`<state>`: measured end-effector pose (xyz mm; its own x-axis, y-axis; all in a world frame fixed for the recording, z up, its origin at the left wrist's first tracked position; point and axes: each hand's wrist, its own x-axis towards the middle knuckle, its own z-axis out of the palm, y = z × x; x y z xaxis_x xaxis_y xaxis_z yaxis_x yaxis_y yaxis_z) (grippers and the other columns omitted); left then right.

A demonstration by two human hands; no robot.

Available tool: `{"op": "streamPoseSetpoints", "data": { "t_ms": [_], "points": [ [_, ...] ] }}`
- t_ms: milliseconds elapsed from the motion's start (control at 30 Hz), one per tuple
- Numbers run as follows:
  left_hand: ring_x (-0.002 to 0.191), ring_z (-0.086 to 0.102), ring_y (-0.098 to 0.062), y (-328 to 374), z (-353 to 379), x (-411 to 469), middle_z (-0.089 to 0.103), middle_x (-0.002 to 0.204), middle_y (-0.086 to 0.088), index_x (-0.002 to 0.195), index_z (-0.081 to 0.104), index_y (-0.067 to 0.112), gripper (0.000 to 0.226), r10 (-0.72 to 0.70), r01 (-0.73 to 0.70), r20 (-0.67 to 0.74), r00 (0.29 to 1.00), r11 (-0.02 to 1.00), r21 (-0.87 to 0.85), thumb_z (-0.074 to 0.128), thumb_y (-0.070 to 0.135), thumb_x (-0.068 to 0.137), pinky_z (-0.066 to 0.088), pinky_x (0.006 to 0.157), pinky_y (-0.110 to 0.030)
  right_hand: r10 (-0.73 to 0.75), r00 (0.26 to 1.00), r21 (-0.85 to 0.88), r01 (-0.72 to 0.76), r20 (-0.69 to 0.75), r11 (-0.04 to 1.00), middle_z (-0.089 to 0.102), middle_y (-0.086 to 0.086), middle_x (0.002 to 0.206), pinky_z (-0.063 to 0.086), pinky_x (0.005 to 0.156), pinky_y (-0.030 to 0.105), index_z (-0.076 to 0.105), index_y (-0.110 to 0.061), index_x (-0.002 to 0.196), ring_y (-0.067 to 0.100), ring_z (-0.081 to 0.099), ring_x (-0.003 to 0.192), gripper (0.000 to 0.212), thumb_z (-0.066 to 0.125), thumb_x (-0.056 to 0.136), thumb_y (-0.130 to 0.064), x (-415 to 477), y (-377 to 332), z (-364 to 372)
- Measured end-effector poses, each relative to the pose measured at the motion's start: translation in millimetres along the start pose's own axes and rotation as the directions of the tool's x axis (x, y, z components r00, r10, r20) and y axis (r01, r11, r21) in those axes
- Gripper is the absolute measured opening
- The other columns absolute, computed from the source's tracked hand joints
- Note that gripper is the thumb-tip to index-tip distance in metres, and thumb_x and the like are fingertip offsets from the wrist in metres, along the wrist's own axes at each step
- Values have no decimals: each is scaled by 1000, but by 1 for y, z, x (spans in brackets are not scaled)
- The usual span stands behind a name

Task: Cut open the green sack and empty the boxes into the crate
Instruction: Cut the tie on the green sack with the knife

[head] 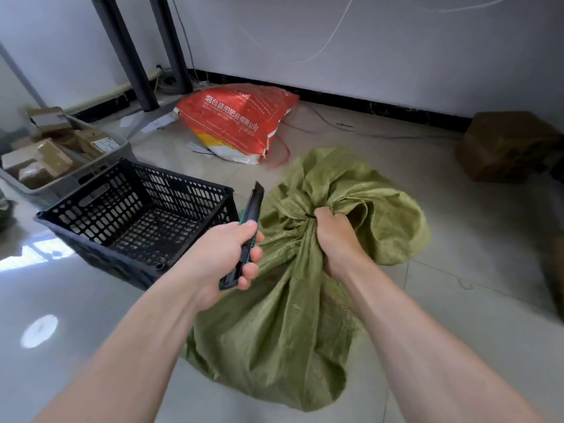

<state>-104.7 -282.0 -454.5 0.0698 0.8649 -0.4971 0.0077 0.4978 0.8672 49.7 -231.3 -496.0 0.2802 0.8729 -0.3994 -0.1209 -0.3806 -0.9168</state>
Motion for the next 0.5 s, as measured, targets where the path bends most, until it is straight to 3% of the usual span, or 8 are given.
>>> {"op": "streamPoseSetpoints", "data": {
  "t_ms": [167, 333, 500],
  "points": [
    [42, 40, -12, -1, 0, 4, 50, 60, 0, 99, 53, 12, 23, -27, 27, 27, 999, 999, -20, 46, 34, 101, 30, 36, -19, 30, 996, 31, -33, 90, 999, 74, 12, 106, 56, 94, 53, 62, -10, 121, 34, 71, 97, 77, 57, 61, -58, 6, 3, 4],
    [49, 50, -16, -1, 12, 6, 60, 73, -9, 100, 54, 8, 15, -64, 64, 1, 998, 994, -88, 49, 22, 98, 41, 42, -25, 37, 992, 49, -43, 120, 998, 75, 10, 107, 55, 96, 52, 63, -11, 118, 33, 71, 99, 66, 57, 71, -57, -5, -1, 8],
    [49, 50, -17, -6, 14, 9, 63, 74, -12, 102, 50, 8, 9, 67, -67, 3, 998, 994, -89, 44, 15, 101, 38, 39, -24, 36, 996, 104, -45, 83, 994, 73, 13, 108, 54, 96, 51, 60, -7, 121, 33, 70, 100, 57, 56, 83, -49, -8, -3, 10]
  ]
}}
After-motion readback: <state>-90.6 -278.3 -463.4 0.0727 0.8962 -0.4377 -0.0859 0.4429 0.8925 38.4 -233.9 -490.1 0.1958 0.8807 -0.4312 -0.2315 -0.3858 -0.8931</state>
